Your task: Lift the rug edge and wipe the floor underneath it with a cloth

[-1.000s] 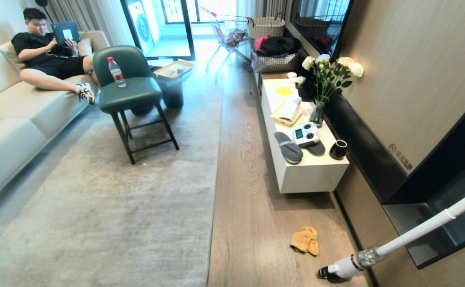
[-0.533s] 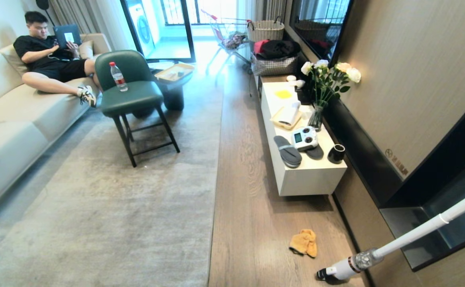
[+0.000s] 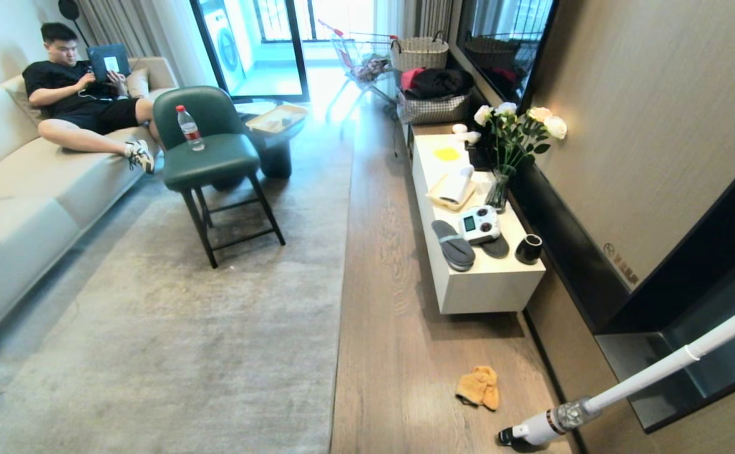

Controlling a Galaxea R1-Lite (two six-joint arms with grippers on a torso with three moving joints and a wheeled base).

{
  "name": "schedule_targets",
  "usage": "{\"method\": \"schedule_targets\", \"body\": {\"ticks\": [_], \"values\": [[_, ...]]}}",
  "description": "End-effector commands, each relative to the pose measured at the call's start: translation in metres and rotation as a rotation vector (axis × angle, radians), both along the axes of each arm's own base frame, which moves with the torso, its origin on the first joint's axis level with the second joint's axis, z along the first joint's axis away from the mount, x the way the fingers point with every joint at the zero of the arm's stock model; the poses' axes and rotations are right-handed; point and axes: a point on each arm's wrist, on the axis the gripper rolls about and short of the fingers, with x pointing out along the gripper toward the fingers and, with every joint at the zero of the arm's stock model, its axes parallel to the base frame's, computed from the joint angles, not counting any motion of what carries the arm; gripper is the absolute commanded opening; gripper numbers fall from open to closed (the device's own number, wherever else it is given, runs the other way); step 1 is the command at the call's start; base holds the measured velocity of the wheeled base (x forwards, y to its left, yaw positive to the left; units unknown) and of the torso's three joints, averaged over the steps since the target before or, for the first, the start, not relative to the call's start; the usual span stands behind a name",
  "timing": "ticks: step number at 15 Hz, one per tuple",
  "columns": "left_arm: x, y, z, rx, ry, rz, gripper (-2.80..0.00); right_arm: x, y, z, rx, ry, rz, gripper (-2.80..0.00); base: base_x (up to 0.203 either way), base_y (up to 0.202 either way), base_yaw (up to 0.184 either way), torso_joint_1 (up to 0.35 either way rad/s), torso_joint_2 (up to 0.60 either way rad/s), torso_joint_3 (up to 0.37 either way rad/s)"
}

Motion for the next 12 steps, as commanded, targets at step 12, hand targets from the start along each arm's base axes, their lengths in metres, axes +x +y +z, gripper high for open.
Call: {"method": "schedule_targets", "body": {"ticks": [12], "values": [[0.0,0.0,0.0,0.0,0.0,0.0,-2.8,0.0001,0.0,0.0,0.002,0.002,0.001,-2.8,0.0,0.0,0.0,0.095,-0.2,-0.111]]}}
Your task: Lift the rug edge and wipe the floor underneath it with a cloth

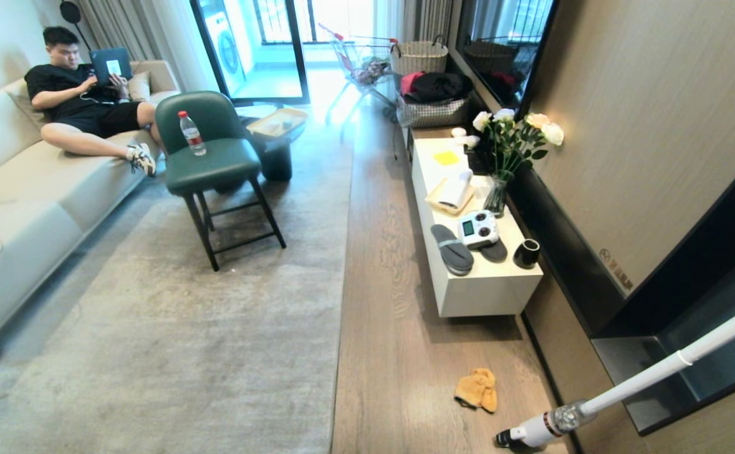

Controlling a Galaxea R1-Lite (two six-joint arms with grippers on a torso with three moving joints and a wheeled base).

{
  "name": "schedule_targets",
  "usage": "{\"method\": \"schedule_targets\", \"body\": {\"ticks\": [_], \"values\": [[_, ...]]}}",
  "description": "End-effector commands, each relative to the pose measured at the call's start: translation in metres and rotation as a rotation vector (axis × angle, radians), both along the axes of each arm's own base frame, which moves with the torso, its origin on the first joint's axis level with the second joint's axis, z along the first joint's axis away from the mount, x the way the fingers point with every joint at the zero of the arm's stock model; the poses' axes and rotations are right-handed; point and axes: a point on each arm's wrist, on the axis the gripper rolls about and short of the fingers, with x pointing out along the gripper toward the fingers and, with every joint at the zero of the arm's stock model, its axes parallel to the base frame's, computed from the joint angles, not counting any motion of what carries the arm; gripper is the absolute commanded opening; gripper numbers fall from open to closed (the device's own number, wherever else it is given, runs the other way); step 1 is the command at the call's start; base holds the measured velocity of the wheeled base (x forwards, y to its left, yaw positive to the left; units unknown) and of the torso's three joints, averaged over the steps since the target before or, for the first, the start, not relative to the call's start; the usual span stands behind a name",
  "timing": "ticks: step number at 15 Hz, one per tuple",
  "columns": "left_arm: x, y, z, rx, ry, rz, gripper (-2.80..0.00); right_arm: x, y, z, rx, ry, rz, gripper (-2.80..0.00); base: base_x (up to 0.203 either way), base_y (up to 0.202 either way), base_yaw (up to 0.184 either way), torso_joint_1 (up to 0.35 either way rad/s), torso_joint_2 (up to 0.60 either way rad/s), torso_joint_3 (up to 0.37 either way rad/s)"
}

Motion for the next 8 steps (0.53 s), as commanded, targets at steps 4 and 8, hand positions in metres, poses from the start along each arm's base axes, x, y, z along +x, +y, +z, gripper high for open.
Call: {"method": "schedule_targets", "body": {"ticks": [4,8], "values": [[0.0,0.0,0.0,0.0,0.0,0.0,-2.8,0.0001,0.0,0.0001,0.003,0.001,0.001,-2.8,0.0,0.0,0.0,0.033,-0.07,-0.04],[0.0,0.0,0.0,0.0,0.0,0.0,-2.8,0.0001,0.0,0.0001,0.003,0.001,0.001,-2.8,0.0,0.0,0.0,0.0,0.0,0.0]]}}
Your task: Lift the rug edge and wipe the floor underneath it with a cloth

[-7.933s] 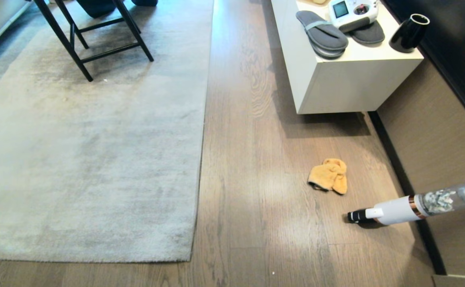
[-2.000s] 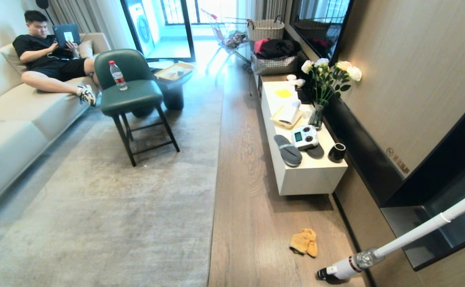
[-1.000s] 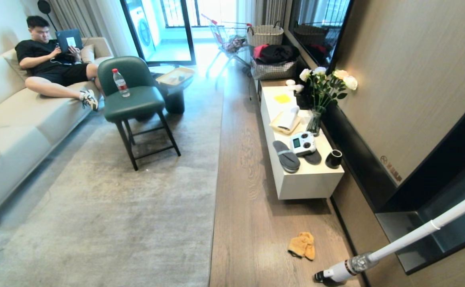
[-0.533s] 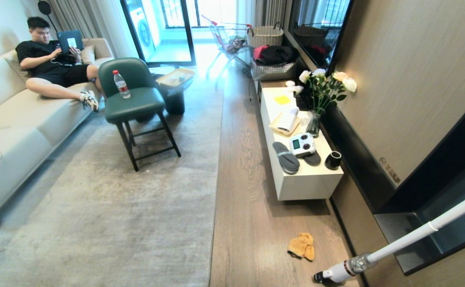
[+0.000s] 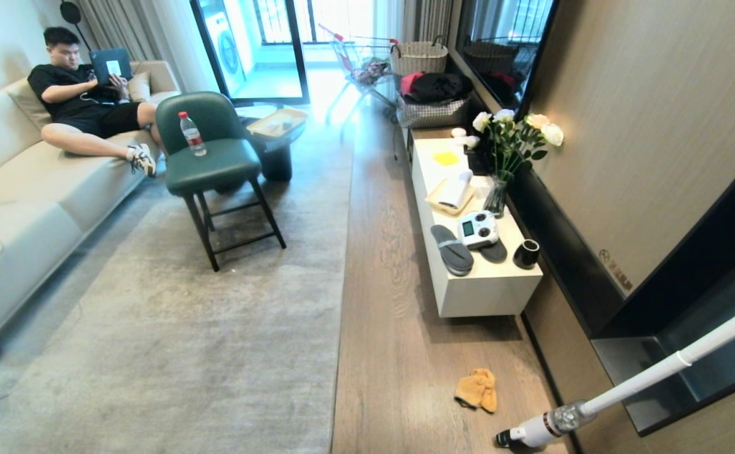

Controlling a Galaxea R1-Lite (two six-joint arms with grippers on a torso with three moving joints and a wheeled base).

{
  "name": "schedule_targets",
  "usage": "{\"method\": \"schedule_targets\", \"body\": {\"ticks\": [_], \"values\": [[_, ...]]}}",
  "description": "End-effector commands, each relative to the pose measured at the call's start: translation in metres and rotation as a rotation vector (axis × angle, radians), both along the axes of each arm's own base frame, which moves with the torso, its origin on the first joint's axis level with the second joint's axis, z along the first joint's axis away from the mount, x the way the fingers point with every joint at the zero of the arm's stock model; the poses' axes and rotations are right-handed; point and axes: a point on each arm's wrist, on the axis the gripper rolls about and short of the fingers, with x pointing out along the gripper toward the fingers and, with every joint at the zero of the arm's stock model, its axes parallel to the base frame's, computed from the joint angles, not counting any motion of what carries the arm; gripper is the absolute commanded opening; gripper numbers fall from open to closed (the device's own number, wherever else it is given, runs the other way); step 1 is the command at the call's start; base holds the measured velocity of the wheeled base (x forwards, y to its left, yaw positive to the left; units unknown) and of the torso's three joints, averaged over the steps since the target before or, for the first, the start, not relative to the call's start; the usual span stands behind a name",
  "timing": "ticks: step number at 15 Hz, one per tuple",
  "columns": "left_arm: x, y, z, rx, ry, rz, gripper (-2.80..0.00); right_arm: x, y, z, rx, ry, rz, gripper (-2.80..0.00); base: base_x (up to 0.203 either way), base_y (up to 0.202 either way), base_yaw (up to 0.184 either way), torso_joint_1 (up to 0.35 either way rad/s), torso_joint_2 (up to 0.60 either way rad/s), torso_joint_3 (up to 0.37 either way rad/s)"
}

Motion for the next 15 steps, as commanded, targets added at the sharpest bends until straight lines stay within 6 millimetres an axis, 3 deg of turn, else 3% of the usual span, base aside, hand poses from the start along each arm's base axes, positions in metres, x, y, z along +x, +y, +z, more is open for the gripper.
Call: {"method": "schedule_targets", "body": {"ticks": [1,15], "values": [[0.0,0.0,0.0,0.0,0.0,0.0,-2.8,0.0001,0.0,0.0,-0.001,0.002,0.001,-2.8,0.0,0.0,0.0,0.0,0.0,0.0],[0.0,0.0,0.0,0.0,0.0,0.0,-2.8,0.0001,0.0,0.0,-0.001,0.002,0.001,-2.8,0.0,0.0,0.0,0.0,0.0,0.0]]}}
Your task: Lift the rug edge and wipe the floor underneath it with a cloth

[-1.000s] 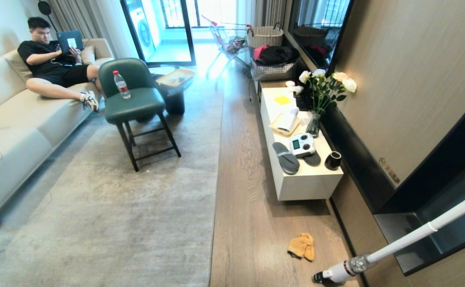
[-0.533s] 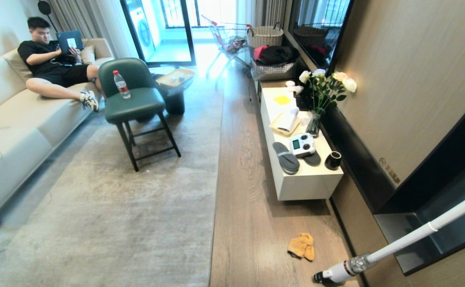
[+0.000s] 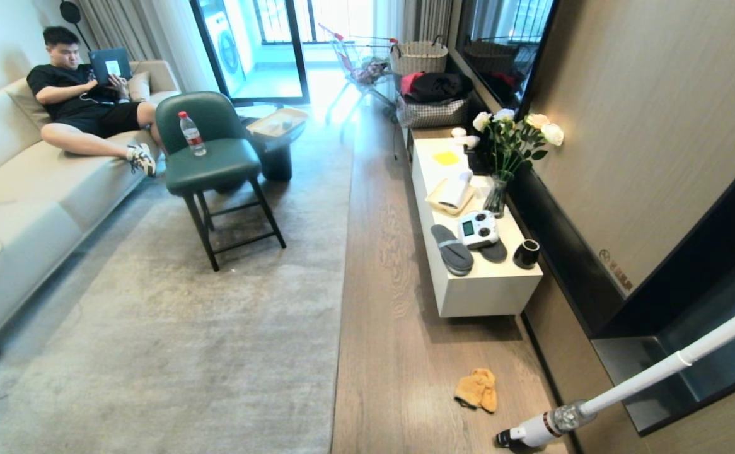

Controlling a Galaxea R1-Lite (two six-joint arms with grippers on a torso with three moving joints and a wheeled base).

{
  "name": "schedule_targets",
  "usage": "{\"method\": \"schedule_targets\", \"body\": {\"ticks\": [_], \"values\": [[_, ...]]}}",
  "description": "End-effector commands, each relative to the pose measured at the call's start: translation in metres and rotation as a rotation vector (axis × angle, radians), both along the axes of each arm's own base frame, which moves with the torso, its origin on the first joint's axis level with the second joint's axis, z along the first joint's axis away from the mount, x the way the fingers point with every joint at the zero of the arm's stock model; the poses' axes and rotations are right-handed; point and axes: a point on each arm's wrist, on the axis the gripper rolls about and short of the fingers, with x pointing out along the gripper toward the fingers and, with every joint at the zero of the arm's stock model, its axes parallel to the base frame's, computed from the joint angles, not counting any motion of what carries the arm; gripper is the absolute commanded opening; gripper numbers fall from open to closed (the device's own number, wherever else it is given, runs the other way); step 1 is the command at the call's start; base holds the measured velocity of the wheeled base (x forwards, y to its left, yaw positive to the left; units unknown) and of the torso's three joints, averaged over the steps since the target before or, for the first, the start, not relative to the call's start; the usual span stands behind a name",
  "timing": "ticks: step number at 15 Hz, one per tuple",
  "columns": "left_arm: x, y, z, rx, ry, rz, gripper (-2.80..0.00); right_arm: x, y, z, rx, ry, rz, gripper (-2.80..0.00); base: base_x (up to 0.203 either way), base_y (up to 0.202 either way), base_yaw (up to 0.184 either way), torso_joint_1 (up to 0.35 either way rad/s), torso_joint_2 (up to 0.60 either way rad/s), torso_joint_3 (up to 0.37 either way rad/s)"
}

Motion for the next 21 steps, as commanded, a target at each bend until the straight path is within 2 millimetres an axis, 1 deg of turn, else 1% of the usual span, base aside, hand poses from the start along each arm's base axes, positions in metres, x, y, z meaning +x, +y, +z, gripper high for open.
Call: {"method": "schedule_targets", "body": {"ticks": [1,21], "values": [[0.0,0.0,0.0,-0.001,0.0,0.0,-2.8,0.0001,0.0,0.0,0.0,0.001,0.001,-2.8,0.0,0.0,0.0,0.0,0.0,0.0],[0.0,0.0,0.0,-0.001,0.0,0.0,-2.8,0.0001,0.0,0.0003,0.032,-0.002,0.0,-2.8,0.0,0.0,0.0,0.0,0.0,0.0]]}}
